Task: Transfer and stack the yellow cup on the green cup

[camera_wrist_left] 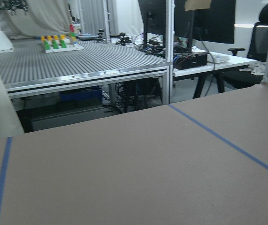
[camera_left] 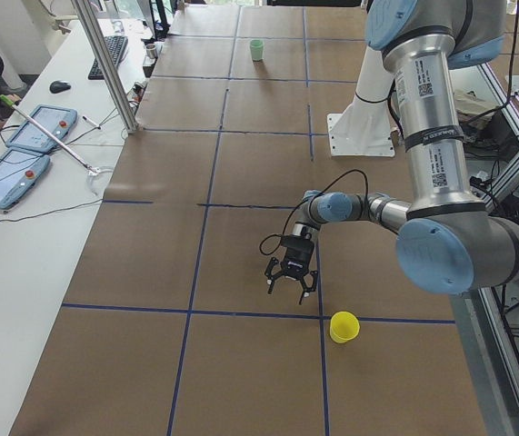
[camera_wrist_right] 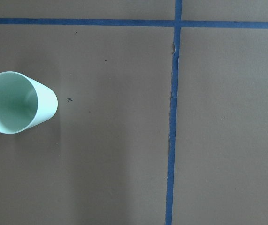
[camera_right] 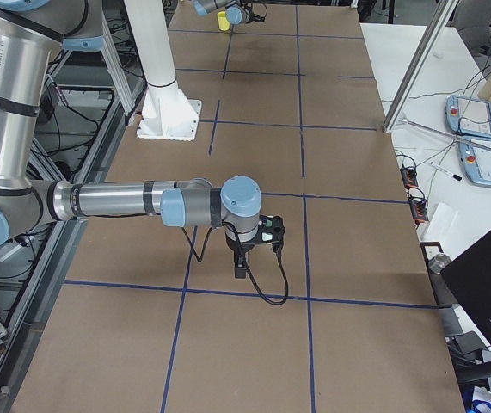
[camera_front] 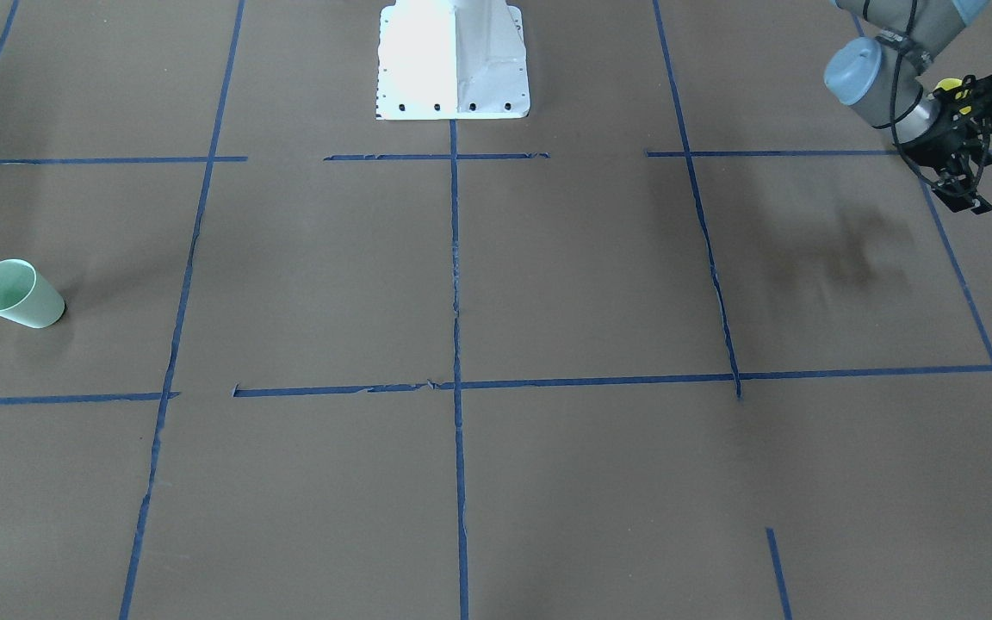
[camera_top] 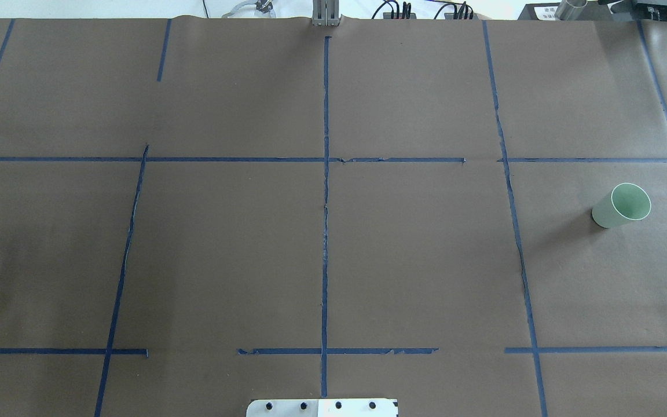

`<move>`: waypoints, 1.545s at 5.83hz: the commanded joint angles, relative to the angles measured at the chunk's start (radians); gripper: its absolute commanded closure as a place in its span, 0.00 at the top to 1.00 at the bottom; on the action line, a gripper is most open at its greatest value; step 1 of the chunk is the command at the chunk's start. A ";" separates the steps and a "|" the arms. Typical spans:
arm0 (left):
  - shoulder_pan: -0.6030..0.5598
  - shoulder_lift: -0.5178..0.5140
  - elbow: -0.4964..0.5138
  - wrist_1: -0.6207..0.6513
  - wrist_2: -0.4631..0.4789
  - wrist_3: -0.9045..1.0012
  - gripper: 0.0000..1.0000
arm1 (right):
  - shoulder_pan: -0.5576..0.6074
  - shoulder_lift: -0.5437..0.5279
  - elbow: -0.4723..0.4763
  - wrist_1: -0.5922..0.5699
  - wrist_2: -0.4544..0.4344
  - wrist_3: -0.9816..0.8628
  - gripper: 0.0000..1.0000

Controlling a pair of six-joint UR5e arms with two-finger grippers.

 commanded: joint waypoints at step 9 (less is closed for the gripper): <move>0.314 0.012 0.126 0.199 -0.254 -0.360 1.00 | -0.003 0.006 -0.001 0.000 -0.002 -0.002 1.00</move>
